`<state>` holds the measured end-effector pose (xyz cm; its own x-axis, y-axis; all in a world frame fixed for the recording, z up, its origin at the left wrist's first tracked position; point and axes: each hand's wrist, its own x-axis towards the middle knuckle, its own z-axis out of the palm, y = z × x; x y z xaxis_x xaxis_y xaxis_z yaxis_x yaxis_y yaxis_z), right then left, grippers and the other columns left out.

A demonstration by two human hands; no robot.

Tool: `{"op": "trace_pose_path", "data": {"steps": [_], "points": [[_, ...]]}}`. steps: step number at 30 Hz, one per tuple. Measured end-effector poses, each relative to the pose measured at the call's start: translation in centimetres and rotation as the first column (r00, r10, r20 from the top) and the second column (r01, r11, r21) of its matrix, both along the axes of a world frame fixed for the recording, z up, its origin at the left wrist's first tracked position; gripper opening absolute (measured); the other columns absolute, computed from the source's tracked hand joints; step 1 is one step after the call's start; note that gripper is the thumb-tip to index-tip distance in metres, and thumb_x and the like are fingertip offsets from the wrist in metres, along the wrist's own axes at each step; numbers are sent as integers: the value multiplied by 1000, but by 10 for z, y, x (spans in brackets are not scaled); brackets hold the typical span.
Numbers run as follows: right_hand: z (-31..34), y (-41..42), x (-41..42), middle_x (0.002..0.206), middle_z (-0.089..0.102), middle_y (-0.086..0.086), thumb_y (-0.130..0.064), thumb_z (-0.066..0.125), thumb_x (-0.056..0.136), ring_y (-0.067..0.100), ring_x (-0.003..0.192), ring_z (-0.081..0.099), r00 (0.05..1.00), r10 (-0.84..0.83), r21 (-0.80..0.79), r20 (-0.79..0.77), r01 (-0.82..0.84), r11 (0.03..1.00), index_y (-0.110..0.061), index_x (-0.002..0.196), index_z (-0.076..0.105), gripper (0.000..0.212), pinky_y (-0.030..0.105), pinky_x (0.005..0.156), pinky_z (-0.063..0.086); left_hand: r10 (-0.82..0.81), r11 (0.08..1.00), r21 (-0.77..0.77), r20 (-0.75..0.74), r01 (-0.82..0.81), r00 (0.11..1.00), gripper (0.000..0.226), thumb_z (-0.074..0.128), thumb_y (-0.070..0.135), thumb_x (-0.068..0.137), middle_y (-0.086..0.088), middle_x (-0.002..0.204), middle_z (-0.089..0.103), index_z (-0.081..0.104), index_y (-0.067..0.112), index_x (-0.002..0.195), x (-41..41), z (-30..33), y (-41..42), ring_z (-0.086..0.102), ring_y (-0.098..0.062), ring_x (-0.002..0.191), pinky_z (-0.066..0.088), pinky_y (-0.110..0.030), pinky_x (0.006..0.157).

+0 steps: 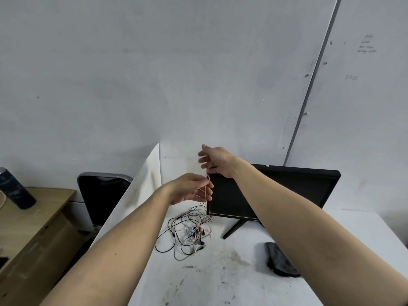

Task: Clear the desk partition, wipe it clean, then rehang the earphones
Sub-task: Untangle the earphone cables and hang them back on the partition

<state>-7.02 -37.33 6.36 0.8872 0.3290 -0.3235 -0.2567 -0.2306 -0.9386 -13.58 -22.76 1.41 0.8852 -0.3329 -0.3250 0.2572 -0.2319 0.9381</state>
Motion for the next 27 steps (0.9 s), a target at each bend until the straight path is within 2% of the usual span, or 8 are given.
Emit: {"op": "trace_pose_path", "data": {"steps": [4,7,10,13,15,18,22,27], "points": [[-26,-16,-3,121,65,13,-77,21,92,29,112,63,959,170,-27,-227,-180,983,-9,132,54,86,46,101,45,267,922,-281,-43,-268,963,19,50,15,101,-10,88,73,65,5,99,5,9,9,74,-21,72,59,-26,61],[-40,-21,-13,134,62,14,-79,10,91,28,131,52,846,409,76,-343,-409,909,-9,134,55,93,47,109,31,398,810,-435,-86,-394,913,18,50,15,101,-12,88,74,64,4,97,10,12,13,75,-20,71,60,-24,61],[-46,-23,-23,121,69,14,-68,21,97,29,125,55,739,556,173,-379,-534,828,-9,120,64,76,45,111,26,473,723,-520,-105,-454,875,20,48,15,102,-13,90,72,64,4,97,12,13,16,75,-22,74,60,-25,62],[-46,-30,-25,102,73,11,-32,46,103,30,108,64,762,587,153,-274,-568,809,-9,108,66,31,51,119,28,584,652,-522,-117,-550,803,24,43,18,105,-17,98,69,62,3,100,16,9,22,75,-23,73,60,-26,61],[-42,-33,-24,98,73,10,-18,49,103,27,99,69,792,569,149,-223,-549,823,-8,109,66,20,48,112,41,576,680,-455,-155,-575,803,29,42,25,105,-22,110,67,61,4,110,16,3,25,74,-25,78,61,-30,66],[-35,-28,-24,90,71,9,-20,51,103,22,79,72,855,483,185,-186,-453,872,-8,109,64,18,35,82,58,336,878,-262,-262,-401,905,57,43,61,95,-14,109,70,62,12,117,6,-7,26,71,-28,95,56,-42,87],[-31,-17,-22,85,67,6,-27,50,104,18,69,68,927,359,160,-113,-340,927,-9,105,65,24,31,70,59,23,943,-306,-329,-129,944,86,42,85,77,-12,124,66,64,14,119,-3,-10,21,62,-33,119,42,-48,105],[-33,-16,-20,76,65,6,-31,55,102,24,75,68,945,308,7,-115,-309,951,-8,106,66,26,37,74,61,159,911,-328,-285,-251,945,75,49,77,81,-10,115,67,64,14,120,6,-3,18,64,-29,112,41,-45,109]]}}
